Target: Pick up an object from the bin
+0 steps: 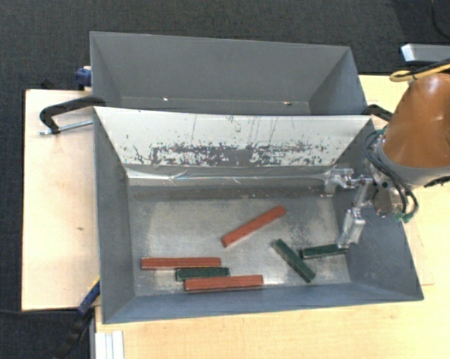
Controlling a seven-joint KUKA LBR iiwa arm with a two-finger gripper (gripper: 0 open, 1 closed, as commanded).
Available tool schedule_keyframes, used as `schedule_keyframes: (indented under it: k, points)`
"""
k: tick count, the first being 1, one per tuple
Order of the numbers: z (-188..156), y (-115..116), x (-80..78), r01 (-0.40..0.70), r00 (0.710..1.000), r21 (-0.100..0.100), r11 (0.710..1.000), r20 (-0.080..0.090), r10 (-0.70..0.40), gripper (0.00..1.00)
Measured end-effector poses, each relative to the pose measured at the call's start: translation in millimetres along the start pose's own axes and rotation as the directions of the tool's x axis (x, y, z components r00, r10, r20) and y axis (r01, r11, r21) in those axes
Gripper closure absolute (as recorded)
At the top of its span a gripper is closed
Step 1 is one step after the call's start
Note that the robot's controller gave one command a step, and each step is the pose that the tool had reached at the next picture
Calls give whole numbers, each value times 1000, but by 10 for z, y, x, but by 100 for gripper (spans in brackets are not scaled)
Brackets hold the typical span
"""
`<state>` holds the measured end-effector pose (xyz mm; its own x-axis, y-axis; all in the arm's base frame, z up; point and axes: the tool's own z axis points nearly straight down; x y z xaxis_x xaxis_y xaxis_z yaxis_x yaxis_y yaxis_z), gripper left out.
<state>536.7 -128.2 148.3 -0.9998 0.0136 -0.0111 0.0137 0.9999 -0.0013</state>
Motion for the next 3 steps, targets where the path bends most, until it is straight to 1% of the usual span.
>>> schedule_keyframes:
  k: [1,2,3]
  points:
    - [775,-108,90,-29,1000,-2,1000,-11,29,100]
    - [775,-107,90,-29,1000,-2,1000,-11,29,100]
    - [-1047,34,-147,18,1000,1,1000,3,-18,100]
